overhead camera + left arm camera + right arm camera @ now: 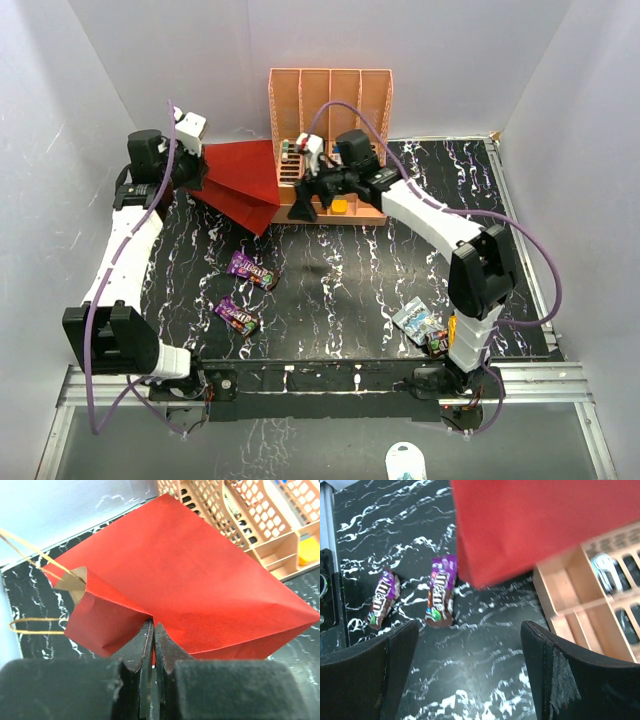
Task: Place the snacks into the paper bag
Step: Adjust the paper bag at the center of the board.
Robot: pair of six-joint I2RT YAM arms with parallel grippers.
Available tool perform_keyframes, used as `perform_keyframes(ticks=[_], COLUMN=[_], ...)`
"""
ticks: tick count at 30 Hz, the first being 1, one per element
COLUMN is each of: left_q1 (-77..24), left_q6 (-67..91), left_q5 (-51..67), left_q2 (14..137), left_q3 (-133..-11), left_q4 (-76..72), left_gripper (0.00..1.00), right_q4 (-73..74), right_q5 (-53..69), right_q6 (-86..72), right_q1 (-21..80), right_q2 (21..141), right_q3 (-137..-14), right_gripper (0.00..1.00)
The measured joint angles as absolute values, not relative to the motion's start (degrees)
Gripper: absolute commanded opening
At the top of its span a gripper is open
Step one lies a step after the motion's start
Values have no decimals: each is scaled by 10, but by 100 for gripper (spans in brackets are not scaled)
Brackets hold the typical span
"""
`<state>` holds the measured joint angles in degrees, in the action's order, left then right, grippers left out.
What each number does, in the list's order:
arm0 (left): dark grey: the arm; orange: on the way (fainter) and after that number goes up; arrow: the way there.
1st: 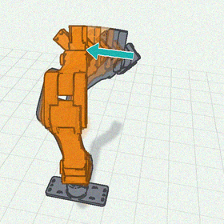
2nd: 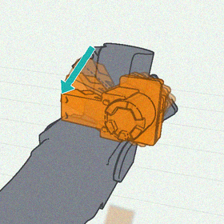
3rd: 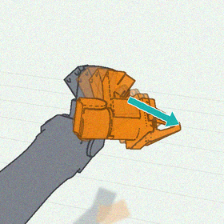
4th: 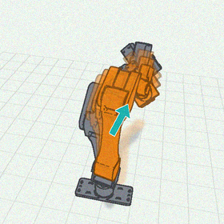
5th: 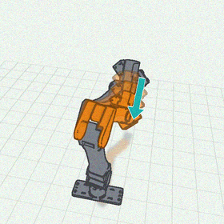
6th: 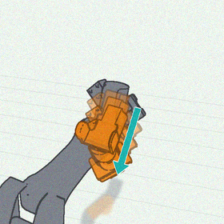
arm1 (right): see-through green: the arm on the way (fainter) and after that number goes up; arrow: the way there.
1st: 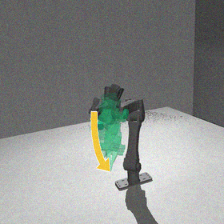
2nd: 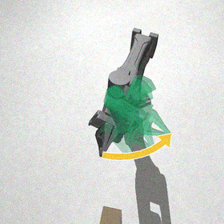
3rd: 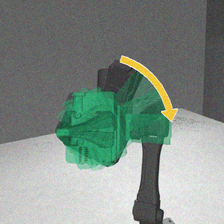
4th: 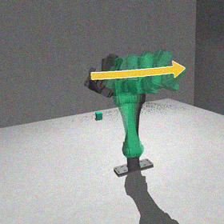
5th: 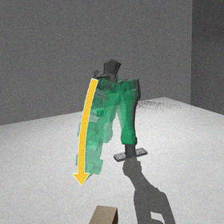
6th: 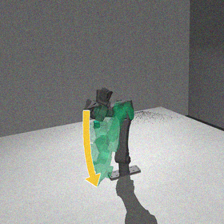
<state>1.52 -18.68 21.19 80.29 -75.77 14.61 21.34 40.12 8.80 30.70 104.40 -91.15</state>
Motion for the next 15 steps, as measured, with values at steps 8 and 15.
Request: perform_keyframes(ticks=[8, 15], left_q1=[-28, -35], left_q6=[-125, -102], left_q5=[170, 161], left_q2=[784, 770], left_q3=[-758, -742], left_q4=[164, 169], left_gripper=[0, 0], right_q4=[164, 147], right_q5=[341, 278], right_q6=[95, 132], right_q1=[406, 419], right_q2=[1089, 1137], right_q3=[-952, -1001], right_gripper=[89, 88])
